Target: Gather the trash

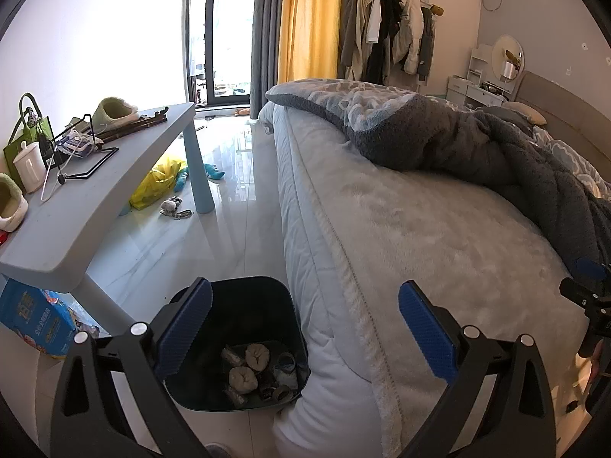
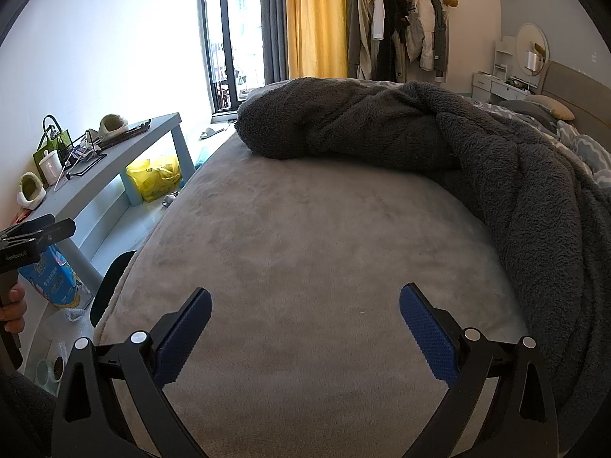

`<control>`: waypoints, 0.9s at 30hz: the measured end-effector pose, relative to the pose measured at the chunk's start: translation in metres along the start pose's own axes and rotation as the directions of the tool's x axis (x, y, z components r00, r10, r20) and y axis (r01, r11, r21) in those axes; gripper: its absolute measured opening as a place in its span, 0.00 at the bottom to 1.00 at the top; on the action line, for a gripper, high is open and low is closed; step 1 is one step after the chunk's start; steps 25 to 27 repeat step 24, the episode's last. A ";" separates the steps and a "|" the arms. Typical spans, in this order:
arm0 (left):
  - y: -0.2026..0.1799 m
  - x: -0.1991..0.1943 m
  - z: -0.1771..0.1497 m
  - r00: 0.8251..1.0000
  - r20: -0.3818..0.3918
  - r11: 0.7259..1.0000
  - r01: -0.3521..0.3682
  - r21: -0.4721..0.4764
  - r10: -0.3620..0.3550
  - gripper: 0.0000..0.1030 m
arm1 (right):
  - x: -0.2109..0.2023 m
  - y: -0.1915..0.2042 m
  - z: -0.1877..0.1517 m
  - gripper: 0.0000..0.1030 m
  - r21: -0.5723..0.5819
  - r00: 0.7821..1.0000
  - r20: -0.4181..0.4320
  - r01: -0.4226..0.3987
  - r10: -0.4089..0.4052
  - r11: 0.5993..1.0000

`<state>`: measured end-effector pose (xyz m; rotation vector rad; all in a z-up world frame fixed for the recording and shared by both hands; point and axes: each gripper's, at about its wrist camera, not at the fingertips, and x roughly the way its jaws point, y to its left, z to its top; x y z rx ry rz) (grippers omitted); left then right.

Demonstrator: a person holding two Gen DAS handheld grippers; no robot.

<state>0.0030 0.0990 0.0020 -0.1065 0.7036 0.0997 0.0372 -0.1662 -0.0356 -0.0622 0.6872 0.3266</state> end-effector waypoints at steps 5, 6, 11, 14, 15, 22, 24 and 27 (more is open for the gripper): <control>-0.001 0.000 -0.001 1.000 0.000 1.000 -0.001 0.001 0.001 0.97 | 0.000 0.000 0.000 0.97 -0.001 1.000 0.000 0.000 0.000 1.000; -0.001 0.000 0.000 1.000 0.000 1.000 -0.002 0.001 0.002 0.97 | 0.000 0.000 0.000 0.97 0.000 1.000 0.000 0.000 0.000 1.000; 0.000 0.000 -0.001 1.000 -0.001 1.000 -0.004 -0.001 0.004 0.97 | 0.000 0.000 0.000 0.97 0.000 1.000 -0.001 0.000 0.000 1.000; 0.003 0.003 -0.001 1.000 -0.010 1.000 -0.008 -0.015 0.008 0.97 | 0.000 0.000 0.000 0.97 -0.001 1.000 0.000 0.000 0.000 1.000; 0.004 0.003 -0.001 1.000 -0.014 1.000 -0.006 -0.022 0.006 0.97 | 0.000 0.000 0.000 0.97 0.000 1.000 0.000 0.000 0.000 1.000; 0.002 0.003 -0.002 1.000 -0.016 1.000 -0.022 -0.010 0.022 0.97 | 0.000 0.000 0.000 0.97 0.000 1.000 -0.001 0.000 0.000 1.000; 0.002 0.004 -0.002 1.000 -0.019 1.000 -0.024 -0.012 0.024 0.97 | 0.000 0.000 0.000 0.97 -0.001 1.000 -0.001 0.000 0.000 1.000; 0.002 0.004 -0.002 1.000 -0.019 1.000 -0.024 -0.012 0.024 0.97 | 0.000 0.000 0.000 0.97 -0.001 1.000 -0.001 0.000 0.000 1.000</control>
